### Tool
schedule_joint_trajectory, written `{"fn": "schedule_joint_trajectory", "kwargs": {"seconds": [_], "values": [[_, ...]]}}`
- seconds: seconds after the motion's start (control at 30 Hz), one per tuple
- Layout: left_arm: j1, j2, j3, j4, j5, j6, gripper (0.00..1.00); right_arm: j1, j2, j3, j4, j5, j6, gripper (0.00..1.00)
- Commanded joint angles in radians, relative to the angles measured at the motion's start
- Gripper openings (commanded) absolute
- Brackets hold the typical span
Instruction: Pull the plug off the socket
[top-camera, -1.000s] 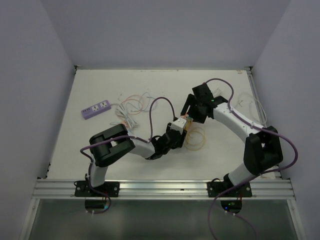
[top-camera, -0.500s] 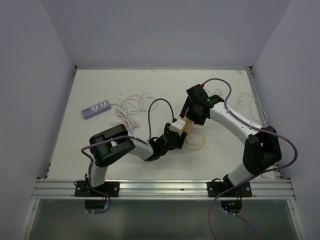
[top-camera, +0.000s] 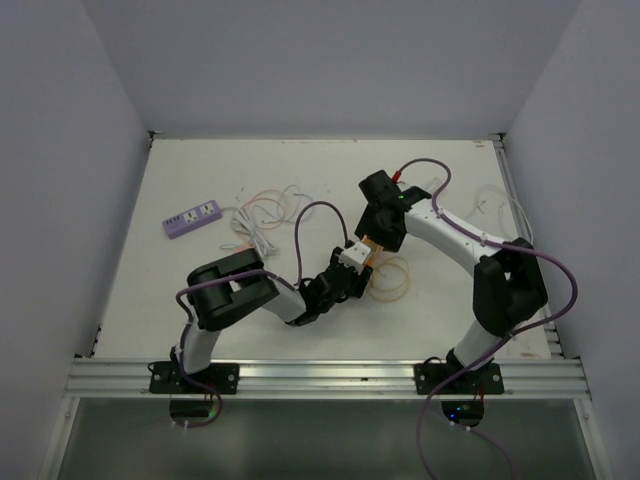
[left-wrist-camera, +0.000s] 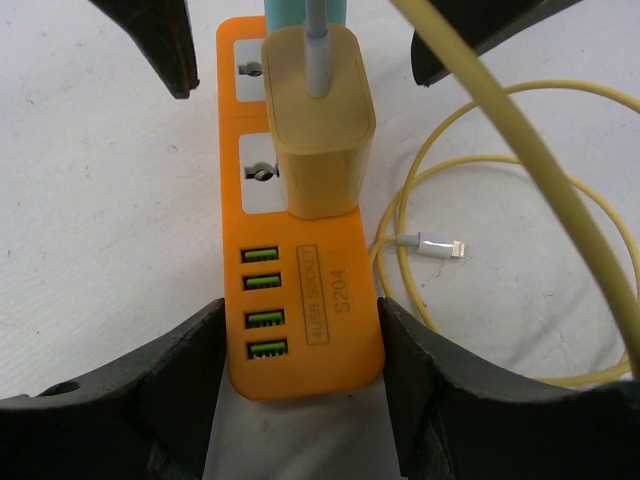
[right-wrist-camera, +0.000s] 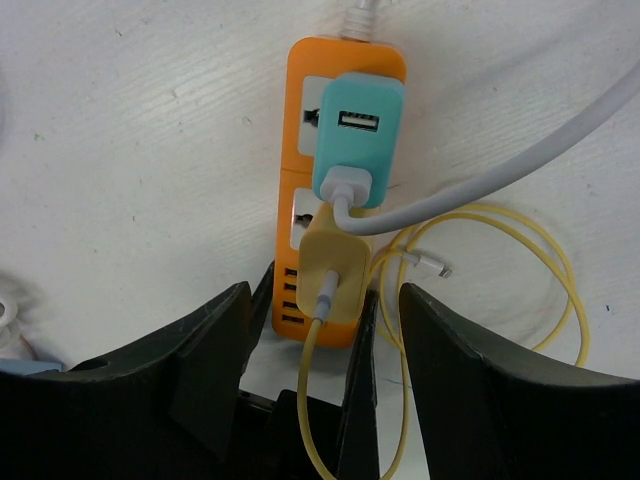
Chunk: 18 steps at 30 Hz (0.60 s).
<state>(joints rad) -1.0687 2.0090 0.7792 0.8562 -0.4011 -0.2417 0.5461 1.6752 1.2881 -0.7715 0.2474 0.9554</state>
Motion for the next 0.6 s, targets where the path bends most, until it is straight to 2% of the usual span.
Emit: {"fn": "schedule_joint_trajectory", "kwargs": {"seconds": [0.0, 0.17, 0.43, 0.57], "values": [[0.006, 0.057, 0.011, 0.032, 0.002, 0.030, 0.62, 0.008, 0.009, 0.016, -0.014, 0.039, 0.046, 0.64], [0.006, 0.091, 0.040, 0.043, 0.002, 0.038, 0.56, 0.011, 0.023, 0.017, -0.017, 0.036, 0.068, 0.64], [0.006, 0.102, 0.045, 0.040, 0.004, 0.036, 0.34, 0.014, 0.052, 0.008, -0.014, 0.041, 0.109, 0.63], [0.006, 0.106, 0.046, 0.032, 0.015, 0.032, 0.21, 0.014, 0.060, 0.005, -0.014, 0.041, 0.115, 0.52]]}}
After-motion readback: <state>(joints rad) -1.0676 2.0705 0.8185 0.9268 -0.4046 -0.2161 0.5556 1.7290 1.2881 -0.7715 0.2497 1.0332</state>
